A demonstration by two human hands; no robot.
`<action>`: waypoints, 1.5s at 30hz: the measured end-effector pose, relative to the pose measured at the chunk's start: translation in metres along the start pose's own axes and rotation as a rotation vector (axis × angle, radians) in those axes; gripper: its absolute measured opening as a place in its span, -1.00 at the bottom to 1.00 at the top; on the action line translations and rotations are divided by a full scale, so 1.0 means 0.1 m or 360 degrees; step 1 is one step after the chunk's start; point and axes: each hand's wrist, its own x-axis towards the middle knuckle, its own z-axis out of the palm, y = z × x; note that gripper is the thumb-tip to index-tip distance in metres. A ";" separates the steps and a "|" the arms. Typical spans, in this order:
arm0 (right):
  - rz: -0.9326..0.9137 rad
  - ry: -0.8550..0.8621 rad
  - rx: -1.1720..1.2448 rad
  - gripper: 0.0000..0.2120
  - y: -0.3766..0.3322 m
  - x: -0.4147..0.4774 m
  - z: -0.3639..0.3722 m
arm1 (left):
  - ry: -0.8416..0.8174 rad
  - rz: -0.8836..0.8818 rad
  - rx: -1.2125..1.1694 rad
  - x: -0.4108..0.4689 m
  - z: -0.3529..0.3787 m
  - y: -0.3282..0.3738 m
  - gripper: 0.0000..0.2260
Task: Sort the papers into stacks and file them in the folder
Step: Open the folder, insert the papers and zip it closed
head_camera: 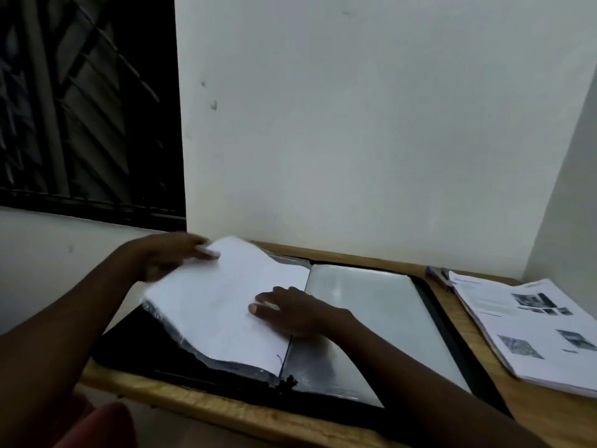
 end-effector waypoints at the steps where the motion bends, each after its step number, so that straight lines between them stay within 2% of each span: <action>1: 0.0027 0.0010 -0.0032 -0.44 0.01 0.07 0.07 | 0.0034 -0.0030 0.0270 -0.04 0.01 -0.09 -0.73; 2: 0.0069 0.0043 -0.0018 -0.43 0.06 0.15 0.09 | 0.0087 -0.0105 0.0565 -0.03 0.00 -0.21 -0.68; 5: 0.0090 0.0121 -0.0073 -0.42 0.08 0.22 0.10 | 0.0195 -0.0204 0.1066 0.08 0.08 -0.32 -0.50; 7: 0.0109 0.0142 -0.0072 -0.40 0.07 0.25 0.14 | 0.0314 -0.0074 0.1345 0.21 0.17 -0.24 -0.42; 9: 0.0139 0.0222 -0.0052 -0.37 0.05 0.26 0.16 | 0.0440 0.0165 0.1437 0.36 0.28 -0.20 -0.37; 11: 0.0172 0.0299 -0.0060 -0.38 0.05 0.28 0.21 | 0.0457 0.0395 0.1354 0.51 0.41 -0.20 -0.38; 14: 0.0210 0.0281 -0.0085 -0.39 0.06 0.29 0.26 | 0.0429 0.0493 0.1304 0.64 0.69 -0.29 -0.40; 19: 0.0242 0.0139 -0.0153 -0.37 0.09 0.35 0.28 | 0.0388 0.0315 0.1486 0.70 0.96 -0.53 -0.45; 25: 0.0231 0.0182 -0.0160 -0.37 0.10 0.35 0.30 | 0.0435 0.0312 0.1530 0.61 0.99 -0.52 -0.47; 27: 0.0216 0.0216 -0.0076 -0.36 0.11 0.33 0.26 | 0.0473 0.0314 0.1529 0.60 1.01 -0.49 -0.48; 29: 0.0185 0.0327 0.0173 -0.35 0.14 0.26 0.18 | 0.0523 0.0338 0.1486 0.59 1.03 -0.46 -0.47; 31: 0.0126 0.0509 0.0432 -0.36 0.24 0.13 0.05 | 0.0569 0.0399 0.1365 0.63 1.06 -0.40 -0.40; 32: 0.0094 0.0592 0.0491 -0.37 0.28 0.07 -0.04 | 0.0589 0.0446 0.1298 0.67 1.05 -0.38 -0.28; 34: 0.0103 0.0740 0.0518 -0.39 0.50 -0.16 -0.25 | 0.0590 0.0576 0.1216 0.80 1.16 -0.30 -0.05; 35: 0.0137 0.0788 0.0520 -0.42 0.62 -0.27 -0.35 | 0.0571 0.0615 0.1169 0.77 1.26 -0.22 -0.05; 39: 0.0454 0.0899 0.0518 -0.54 1.32 -0.82 -0.76 | 0.0403 0.0760 0.1038 0.58 1.92 0.38 -0.44; 45: 0.0715 0.1092 0.0658 -0.60 2.25 -1.58 -0.92 | 0.0158 0.0913 0.0841 0.43 2.99 1.04 -0.55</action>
